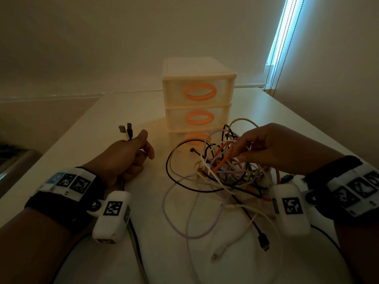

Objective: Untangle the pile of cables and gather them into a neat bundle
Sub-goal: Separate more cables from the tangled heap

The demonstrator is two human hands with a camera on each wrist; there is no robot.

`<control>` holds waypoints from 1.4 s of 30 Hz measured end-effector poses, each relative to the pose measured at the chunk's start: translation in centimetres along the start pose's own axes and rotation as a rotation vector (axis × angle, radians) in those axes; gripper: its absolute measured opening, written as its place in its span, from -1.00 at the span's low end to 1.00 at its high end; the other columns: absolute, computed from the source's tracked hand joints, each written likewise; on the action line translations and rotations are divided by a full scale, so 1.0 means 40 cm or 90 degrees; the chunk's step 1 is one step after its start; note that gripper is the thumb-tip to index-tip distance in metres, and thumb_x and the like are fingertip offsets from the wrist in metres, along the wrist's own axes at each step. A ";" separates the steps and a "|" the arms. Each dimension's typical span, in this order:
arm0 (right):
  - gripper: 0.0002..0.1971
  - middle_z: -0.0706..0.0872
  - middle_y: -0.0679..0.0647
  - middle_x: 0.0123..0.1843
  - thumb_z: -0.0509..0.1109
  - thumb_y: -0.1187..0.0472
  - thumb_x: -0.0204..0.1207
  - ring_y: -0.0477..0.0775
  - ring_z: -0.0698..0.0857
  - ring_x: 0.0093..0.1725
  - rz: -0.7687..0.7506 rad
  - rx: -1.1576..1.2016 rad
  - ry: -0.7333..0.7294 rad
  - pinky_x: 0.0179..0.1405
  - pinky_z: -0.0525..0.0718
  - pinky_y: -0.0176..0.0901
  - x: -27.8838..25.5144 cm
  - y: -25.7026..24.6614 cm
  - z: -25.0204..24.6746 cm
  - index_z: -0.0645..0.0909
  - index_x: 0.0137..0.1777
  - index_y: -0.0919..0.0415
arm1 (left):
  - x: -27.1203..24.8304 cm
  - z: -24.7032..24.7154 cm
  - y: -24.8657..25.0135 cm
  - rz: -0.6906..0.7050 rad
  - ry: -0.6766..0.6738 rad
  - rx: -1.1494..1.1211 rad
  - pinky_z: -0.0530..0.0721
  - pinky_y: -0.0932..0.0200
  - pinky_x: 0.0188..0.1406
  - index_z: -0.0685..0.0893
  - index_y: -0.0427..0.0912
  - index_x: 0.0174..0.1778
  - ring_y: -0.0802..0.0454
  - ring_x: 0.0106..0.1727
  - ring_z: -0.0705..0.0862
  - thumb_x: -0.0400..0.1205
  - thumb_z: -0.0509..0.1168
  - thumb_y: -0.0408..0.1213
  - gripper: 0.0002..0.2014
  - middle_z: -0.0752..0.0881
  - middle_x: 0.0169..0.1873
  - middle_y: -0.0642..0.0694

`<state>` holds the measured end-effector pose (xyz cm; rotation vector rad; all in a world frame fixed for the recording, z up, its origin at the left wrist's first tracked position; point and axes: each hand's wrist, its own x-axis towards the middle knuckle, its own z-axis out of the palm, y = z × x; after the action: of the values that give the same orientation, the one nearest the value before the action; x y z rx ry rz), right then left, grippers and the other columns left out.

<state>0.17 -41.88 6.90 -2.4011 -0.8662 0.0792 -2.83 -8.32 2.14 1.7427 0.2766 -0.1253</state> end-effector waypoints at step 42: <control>-0.88 0.67 -0.21 -0.05 0.65 -0.01 0.41 -0.47 0.61 -0.09 0.149 -0.155 -0.020 -0.29 0.50 -0.50 -0.095 0.037 0.017 0.76 -0.13 -0.22 | 0.007 0.003 -0.002 0.029 -0.056 0.080 0.13 0.27 -0.63 0.81 -0.13 0.11 0.07 -0.57 0.12 0.78 0.04 0.20 -0.45 0.23 -0.53 0.00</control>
<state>-2.15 -44.74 5.03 -2.7293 -0.6340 0.1070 -2.60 -8.37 1.96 1.8610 0.1670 -0.1892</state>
